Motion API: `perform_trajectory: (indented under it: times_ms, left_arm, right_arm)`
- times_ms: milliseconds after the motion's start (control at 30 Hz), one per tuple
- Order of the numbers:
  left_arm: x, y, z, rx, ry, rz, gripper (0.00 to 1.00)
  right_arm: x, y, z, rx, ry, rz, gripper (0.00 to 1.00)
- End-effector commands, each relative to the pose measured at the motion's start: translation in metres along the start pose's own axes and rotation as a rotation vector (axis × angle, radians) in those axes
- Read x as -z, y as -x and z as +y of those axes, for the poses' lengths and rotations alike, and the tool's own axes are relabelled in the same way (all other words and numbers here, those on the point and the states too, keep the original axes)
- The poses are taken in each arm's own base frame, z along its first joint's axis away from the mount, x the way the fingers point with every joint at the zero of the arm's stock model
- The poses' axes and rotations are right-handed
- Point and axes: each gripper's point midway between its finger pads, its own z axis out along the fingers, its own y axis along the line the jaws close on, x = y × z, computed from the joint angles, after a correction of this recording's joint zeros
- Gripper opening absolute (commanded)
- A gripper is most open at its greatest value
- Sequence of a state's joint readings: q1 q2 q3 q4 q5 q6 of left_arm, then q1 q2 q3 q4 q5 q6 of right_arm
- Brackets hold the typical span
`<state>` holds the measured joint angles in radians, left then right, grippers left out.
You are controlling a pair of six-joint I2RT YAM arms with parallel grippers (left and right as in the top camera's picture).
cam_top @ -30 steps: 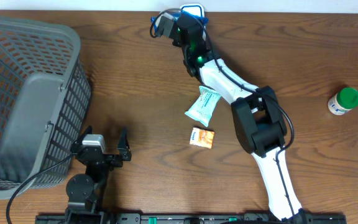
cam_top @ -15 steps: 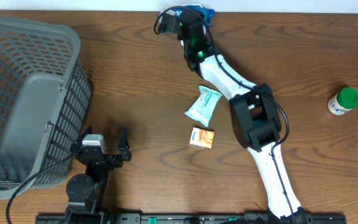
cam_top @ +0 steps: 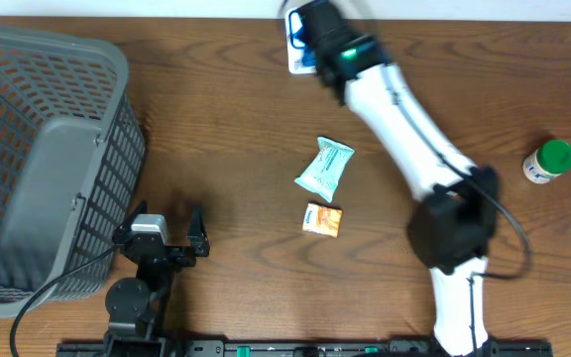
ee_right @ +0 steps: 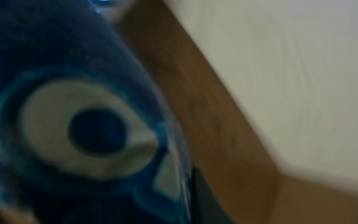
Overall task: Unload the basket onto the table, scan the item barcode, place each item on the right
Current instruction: 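Lift the Oreo packet and hold it at the white scanner, then place the Oreo packet on the right beside the jar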
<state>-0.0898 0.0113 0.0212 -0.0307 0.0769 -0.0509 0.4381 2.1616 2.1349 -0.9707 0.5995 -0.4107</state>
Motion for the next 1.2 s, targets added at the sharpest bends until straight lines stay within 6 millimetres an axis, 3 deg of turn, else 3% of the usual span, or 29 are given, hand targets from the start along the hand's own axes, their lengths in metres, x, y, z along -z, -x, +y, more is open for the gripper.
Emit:
perform_trajectory:
  times_ms: [0, 133, 233, 333, 467, 567, 600, 700, 900, 967, 1067, 1133, 1167]
  left_arm:
    - [-0.001, -0.015, -0.002, -0.008, -0.016, 0.045, 0.98]
    - [-0.001, -0.015, -0.002, -0.008, -0.016, 0.045, 0.97]
    - [-0.001, -0.015, -0.002, -0.008, -0.016, 0.045, 0.98]
    - [-0.001, -0.015, -0.002, -0.008, -0.016, 0.045, 0.98]
    - [-0.001, -0.015, -0.002, -0.008, -0.016, 0.045, 0.98]
    - [-0.001, -0.015, -0.002, -0.007, -0.016, 0.045, 0.98]
    - [-0.001, -0.015, -0.002, -0.008, -0.016, 0.045, 0.98]
    - [-0.001, -0.015, -0.002, -0.008, -0.016, 0.045, 0.98]
    - [-0.001, -0.015, -0.002, -0.007, -0.016, 0.045, 0.98]
    - [-0.001, -0.015, -0.002, -0.007, -0.016, 0.045, 0.98]
    - [-0.001, -0.015, -0.002, -0.008, -0.016, 0.045, 0.98]
    - [-0.001, -0.015, -0.002, -0.007, -0.016, 0.045, 0.98]
    - [-0.001, -0.015, -0.002, -0.007, -0.016, 0.045, 0.98]
  right_arm:
    - [-0.008, -0.050, -0.046, -0.361, -0.044, 0.127, 0.01]
    - [-0.032, -0.103, -0.070, -0.488, -0.069, 0.275, 0.01]
    - [-0.057, -0.151, -0.086, -0.685, -0.085, 0.375, 0.01]
    - [-0.075, -0.183, -0.084, -0.812, -0.055, 0.444, 0.01]
    - [-0.108, -0.241, -0.093, -0.996, -0.121, 0.525, 0.01]
    - [-0.128, -0.276, -0.092, -1.070, -0.157, 0.558, 0.01]
    - [-0.137, -0.295, -0.090, -1.114, -0.178, 0.577, 0.01]
    - [-0.148, -0.325, -0.089, -1.166, -0.206, 0.603, 0.01]
    - [-0.150, -0.373, -0.104, -1.297, -0.271, 0.664, 0.02]
    - [-0.150, -0.382, -0.109, -1.316, -0.284, 0.668, 0.13]
    - [-0.151, -0.389, -0.115, -1.330, -0.301, 0.664, 0.42]
    - [-0.153, -0.385, -0.118, -1.321, -0.290, 0.647, 0.68]
    - [-0.153, -0.378, -0.120, -1.306, -0.271, 0.631, 0.99]
